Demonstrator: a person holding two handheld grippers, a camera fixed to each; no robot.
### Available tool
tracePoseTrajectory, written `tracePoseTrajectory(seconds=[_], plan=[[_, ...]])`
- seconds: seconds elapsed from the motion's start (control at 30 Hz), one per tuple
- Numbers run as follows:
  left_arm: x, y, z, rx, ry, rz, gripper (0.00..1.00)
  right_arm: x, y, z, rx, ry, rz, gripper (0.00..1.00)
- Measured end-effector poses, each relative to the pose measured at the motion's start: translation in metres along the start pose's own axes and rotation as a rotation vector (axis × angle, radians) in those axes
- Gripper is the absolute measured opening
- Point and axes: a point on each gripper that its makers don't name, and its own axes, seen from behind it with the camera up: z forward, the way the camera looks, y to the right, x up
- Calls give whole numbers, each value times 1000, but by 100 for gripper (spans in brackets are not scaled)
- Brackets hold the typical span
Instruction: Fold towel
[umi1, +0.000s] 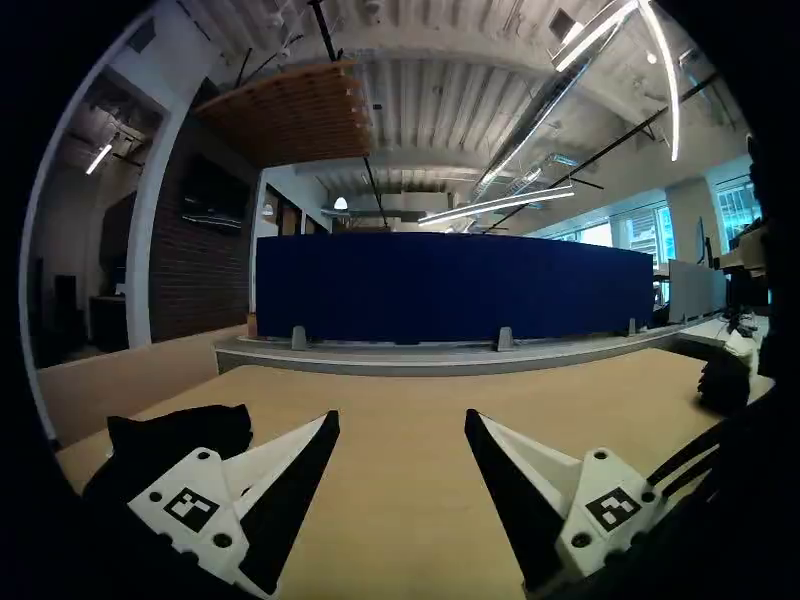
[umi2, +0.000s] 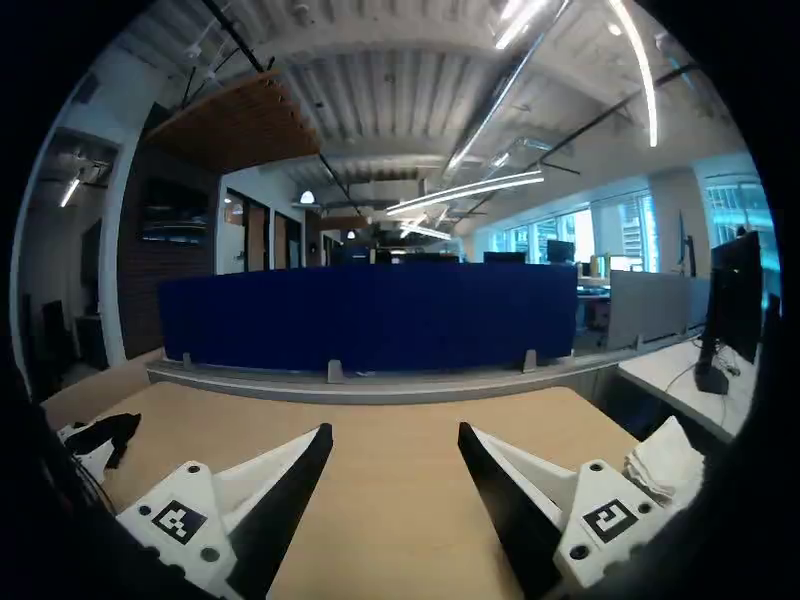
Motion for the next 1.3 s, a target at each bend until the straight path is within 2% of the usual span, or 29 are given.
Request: tracePoseTrajectory(seconds=[0.2, 0.5, 0.7, 1.1, 1.3], plan=[[-13, -6, -1, 4, -1, -11, 93, -8, -3, 3, -3, -1, -7, 98], [-19, -4, -2, 4, 9, 16, 93, -15, -7, 6, 0, -9, -22, 98], [-19, -5, -2, 10, 7, 13, 93, -13, -7, 6, 0, -6, -19, 98], [-18, -3, -4, 13, 7, 17, 94, -15, 12, 1, -15, 28, -20, 98], [-19, -4, -3, 12, 7, 17, 94, -18, 22, -2, -17, 51, -44, 98]])
